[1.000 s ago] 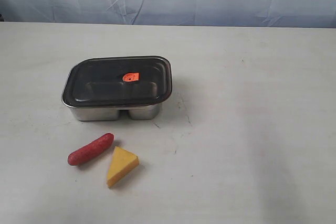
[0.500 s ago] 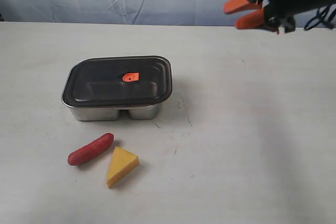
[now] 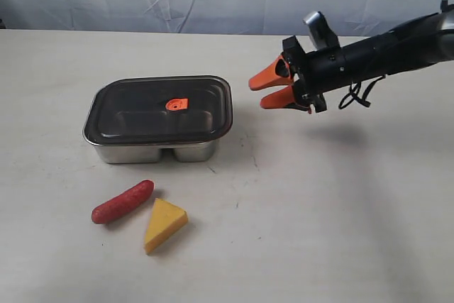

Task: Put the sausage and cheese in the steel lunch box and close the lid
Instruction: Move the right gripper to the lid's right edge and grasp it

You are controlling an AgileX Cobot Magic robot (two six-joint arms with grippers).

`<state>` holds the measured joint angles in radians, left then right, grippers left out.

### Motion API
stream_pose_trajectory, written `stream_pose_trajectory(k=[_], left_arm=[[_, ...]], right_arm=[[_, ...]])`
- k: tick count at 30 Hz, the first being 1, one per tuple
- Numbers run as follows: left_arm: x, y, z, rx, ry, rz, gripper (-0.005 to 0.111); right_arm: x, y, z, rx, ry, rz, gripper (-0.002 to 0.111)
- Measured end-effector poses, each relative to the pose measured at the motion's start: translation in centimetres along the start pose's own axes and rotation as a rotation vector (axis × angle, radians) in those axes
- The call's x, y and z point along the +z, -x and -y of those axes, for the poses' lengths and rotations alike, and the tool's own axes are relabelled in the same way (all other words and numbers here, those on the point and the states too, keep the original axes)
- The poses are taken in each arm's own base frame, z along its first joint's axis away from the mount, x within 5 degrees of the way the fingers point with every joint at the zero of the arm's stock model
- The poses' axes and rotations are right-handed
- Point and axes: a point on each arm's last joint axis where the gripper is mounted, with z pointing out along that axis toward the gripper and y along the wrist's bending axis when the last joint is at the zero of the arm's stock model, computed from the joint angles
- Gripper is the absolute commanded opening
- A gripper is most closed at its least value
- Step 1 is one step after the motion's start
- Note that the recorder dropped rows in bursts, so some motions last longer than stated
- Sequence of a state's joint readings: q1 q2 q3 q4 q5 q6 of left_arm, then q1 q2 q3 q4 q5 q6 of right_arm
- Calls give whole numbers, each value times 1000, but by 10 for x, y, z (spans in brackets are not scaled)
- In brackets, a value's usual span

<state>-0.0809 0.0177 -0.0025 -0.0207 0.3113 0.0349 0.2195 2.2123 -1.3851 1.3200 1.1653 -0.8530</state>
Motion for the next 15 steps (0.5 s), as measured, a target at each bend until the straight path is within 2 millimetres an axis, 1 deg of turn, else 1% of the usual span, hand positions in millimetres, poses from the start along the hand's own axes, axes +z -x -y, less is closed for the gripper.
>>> stream_pose_trajectory(k=[4, 6, 12, 15], left_arm=[[0, 0, 0, 0, 0, 0, 0], [0, 0, 0, 0, 0, 0, 0], [0, 0, 0, 0, 0, 0, 0], [0, 0, 0, 0, 0, 0, 0]], right_arm=[[22, -3, -8, -32, 30, -11, 55], [29, -4, -9, -41, 21, -12, 55], [37, -5, -1, -24, 4, -7, 55], [43, -8, -1, -22, 12, -26, 55]])
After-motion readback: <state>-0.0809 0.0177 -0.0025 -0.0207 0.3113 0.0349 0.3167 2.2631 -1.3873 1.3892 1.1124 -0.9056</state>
